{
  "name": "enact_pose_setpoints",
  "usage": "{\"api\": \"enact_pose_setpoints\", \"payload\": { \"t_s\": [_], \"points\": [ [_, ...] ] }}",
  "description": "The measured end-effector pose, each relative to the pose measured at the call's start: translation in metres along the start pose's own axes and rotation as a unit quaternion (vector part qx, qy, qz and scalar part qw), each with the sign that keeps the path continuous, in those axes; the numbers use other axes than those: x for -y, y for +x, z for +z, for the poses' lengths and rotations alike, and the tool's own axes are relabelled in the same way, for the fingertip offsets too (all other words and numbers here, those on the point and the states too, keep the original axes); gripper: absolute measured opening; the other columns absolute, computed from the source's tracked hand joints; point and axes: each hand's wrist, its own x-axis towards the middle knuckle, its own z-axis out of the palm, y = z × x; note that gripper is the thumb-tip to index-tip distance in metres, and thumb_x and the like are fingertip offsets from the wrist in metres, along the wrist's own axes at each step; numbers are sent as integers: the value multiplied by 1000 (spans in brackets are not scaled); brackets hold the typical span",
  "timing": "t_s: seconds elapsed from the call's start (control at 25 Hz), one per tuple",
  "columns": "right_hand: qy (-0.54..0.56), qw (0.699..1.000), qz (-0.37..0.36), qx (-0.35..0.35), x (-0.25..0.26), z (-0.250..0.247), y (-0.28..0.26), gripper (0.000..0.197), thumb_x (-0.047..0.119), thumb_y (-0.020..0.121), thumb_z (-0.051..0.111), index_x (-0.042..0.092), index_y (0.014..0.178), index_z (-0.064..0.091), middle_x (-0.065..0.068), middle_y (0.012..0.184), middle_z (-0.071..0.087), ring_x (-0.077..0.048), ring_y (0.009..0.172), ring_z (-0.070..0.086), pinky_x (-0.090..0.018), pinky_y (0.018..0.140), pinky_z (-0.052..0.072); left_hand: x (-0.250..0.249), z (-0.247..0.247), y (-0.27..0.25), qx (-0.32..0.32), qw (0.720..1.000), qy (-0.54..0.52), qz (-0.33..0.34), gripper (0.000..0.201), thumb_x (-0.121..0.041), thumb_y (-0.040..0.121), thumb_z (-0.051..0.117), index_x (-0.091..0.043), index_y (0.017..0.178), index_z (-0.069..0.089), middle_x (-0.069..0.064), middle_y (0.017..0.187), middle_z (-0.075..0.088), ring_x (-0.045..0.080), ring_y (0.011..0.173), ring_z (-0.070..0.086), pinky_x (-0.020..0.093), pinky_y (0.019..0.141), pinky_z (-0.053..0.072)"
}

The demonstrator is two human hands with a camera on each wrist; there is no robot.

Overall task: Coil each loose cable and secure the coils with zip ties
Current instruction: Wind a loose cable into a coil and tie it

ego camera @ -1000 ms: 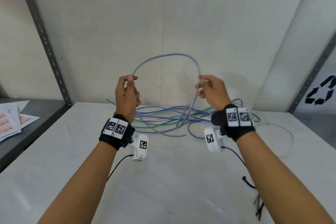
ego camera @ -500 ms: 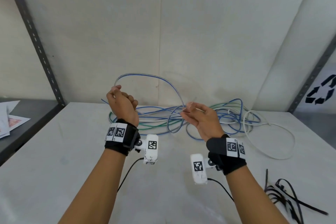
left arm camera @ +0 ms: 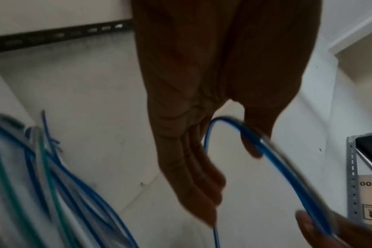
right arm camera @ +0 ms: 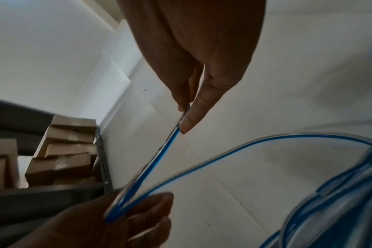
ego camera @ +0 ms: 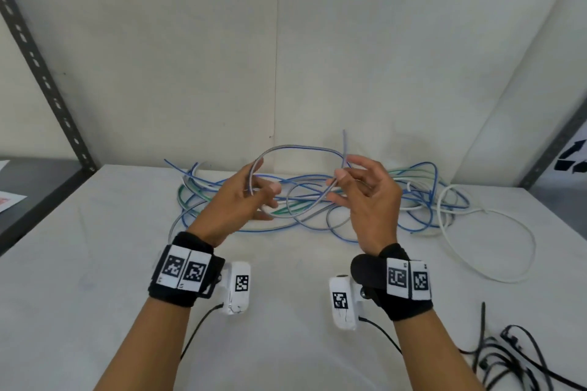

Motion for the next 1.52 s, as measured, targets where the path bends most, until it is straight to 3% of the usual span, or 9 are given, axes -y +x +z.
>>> {"api": "enact_pose_setpoints", "payload": {
  "t_s": [0.16,0.32,0.44,0.6,0.8,1.0,1.16,1.4,1.52],
  "points": [
    [36,999,5,-31,-7,-3,4,25,0,92,68,10,115,62,-20,93,67,-26,86,71,-41,70,62,-8,-8,-4,11,994,-65,-86,61,-21,85,72,-7,137,42,18,94,76,30,81,75,32,68,62],
    [10,1000,-10,11,-7,-2,3,25,-1,94,65,8,118,63,-16,90,65,-24,82,69,-38,70,62,-6,-10,7,-127,961,-246,-21,27,-4,90,68,-2,112,53,10,78,74,20,71,74,24,67,60],
    [-68,993,-35,86,-5,0,0,24,1,97,62,10,118,68,-17,92,63,-21,83,67,-39,71,63,-6,-8,9,-159,948,-275,26,15,-3,93,65,1,107,63,6,79,75,13,74,73,22,73,59],
    [-182,968,-77,155,-2,2,-6,25,6,101,57,20,113,74,-4,99,62,-17,89,64,-41,70,64,-10,1,1,-104,987,-93,83,24,-4,100,57,-9,121,67,3,87,73,17,80,68,34,82,61],
    [-305,921,-181,160,2,3,-9,30,5,102,53,22,109,76,5,99,61,-11,89,62,-21,70,49,-14,11,-4,-34,988,43,143,26,-6,101,57,-4,124,69,15,106,62,23,77,71,34,76,63],
    [-276,937,-181,118,16,6,-14,20,9,95,66,21,110,69,8,93,71,-8,87,67,-21,69,51,-19,15,-13,37,990,89,104,26,-7,98,62,-5,123,70,0,84,74,23,85,71,33,77,62],
    [-240,952,-145,125,19,2,-13,44,9,93,69,32,131,63,6,89,71,-12,86,66,-23,70,55,-21,20,-11,33,987,117,107,25,-9,92,72,-10,116,75,8,92,76,17,86,70,36,77,63],
    [-327,910,-208,147,7,-1,-11,17,14,93,71,22,107,76,2,93,62,-13,89,64,-27,78,52,-17,25,-13,-2,972,206,112,24,-11,88,76,-14,111,77,-4,75,70,6,69,67,32,74,62],
    [-407,867,-250,141,8,-6,-6,13,26,91,73,31,103,75,5,105,57,-19,102,57,-37,91,45,-18,27,-15,-15,956,257,141,15,-12,86,78,-16,100,79,-9,73,71,-1,66,65,16,70,53]
  ]
}}
